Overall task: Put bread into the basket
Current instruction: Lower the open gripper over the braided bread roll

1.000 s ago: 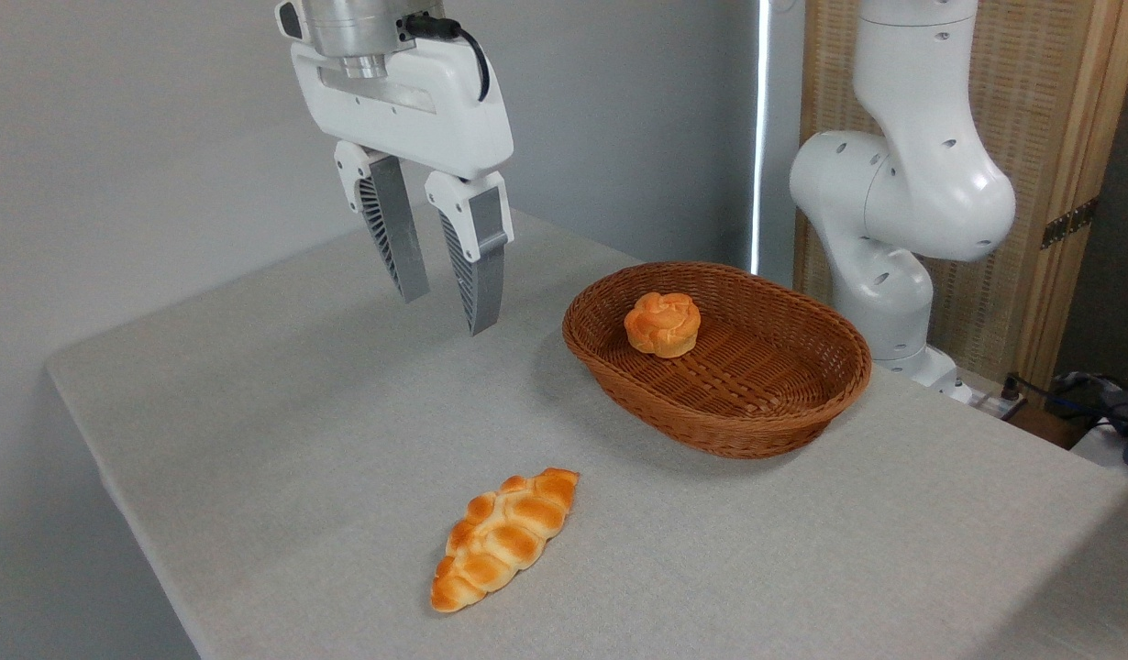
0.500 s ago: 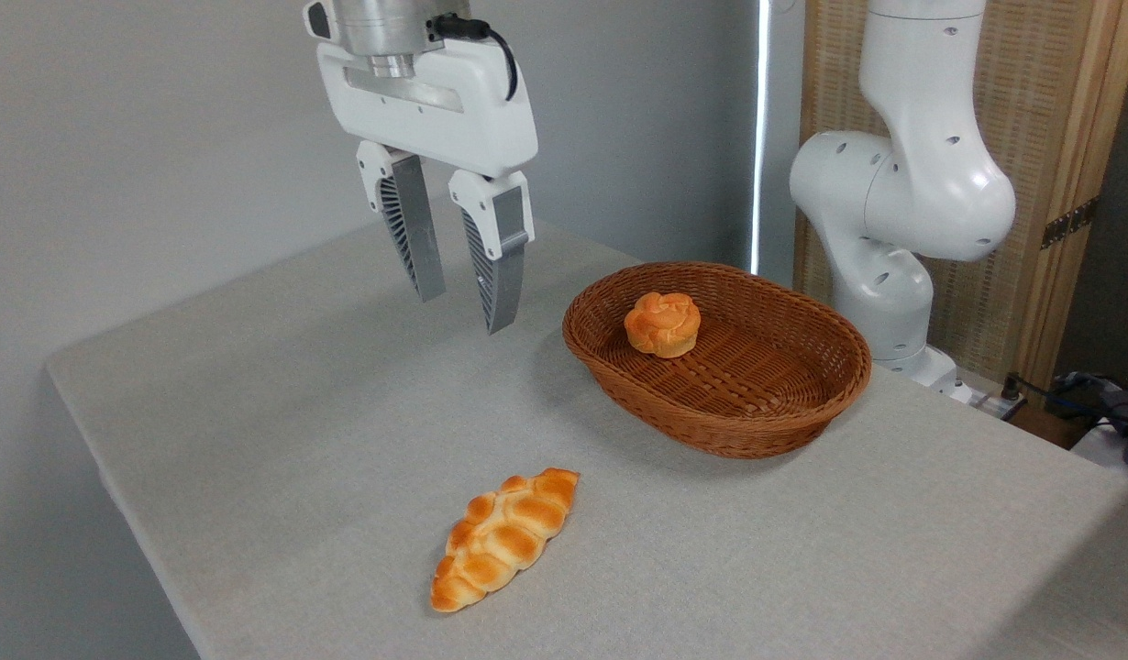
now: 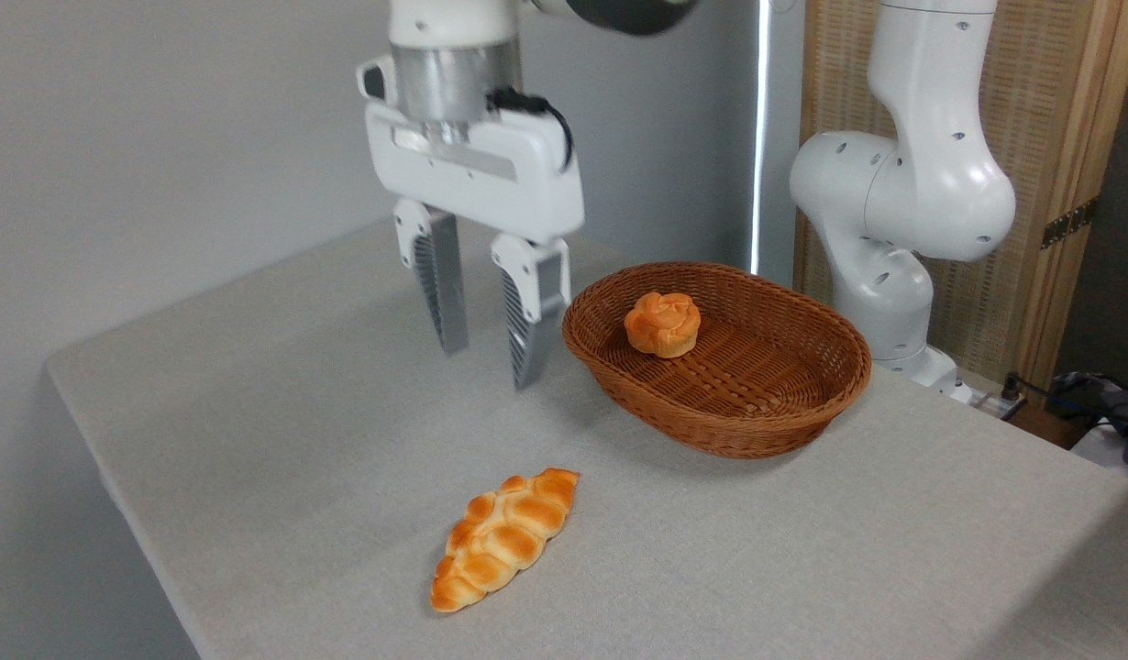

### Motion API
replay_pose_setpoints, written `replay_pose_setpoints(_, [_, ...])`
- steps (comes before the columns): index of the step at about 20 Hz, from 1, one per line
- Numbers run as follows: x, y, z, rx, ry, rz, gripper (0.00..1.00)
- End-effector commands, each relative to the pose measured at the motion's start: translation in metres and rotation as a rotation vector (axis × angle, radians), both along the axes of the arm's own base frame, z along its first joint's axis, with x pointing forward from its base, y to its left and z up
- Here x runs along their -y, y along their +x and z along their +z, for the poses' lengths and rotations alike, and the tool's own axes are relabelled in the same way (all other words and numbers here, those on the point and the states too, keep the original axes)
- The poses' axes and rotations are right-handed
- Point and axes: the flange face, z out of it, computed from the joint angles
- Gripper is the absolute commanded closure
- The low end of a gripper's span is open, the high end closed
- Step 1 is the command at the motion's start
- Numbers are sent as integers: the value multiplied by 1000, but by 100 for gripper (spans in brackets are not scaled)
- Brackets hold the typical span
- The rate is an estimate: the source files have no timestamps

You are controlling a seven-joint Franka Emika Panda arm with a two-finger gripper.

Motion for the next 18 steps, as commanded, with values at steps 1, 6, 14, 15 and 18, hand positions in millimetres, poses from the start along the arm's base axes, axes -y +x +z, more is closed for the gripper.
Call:
replay_pose_setpoints(1, [-24,-13,-40,16,67,10,0])
replay_pose_setpoints(6, [-30,-16,-87,16,61,13,0])
replay_pose_setpoints(14, [-21,-15,-121,54,52,-10,0])
replay_pose_setpoints(15, [-21,-15,-121,57,48,-6,0])
replay_pose_setpoints(18, [-20,-14,-120,62,44,-5,0])
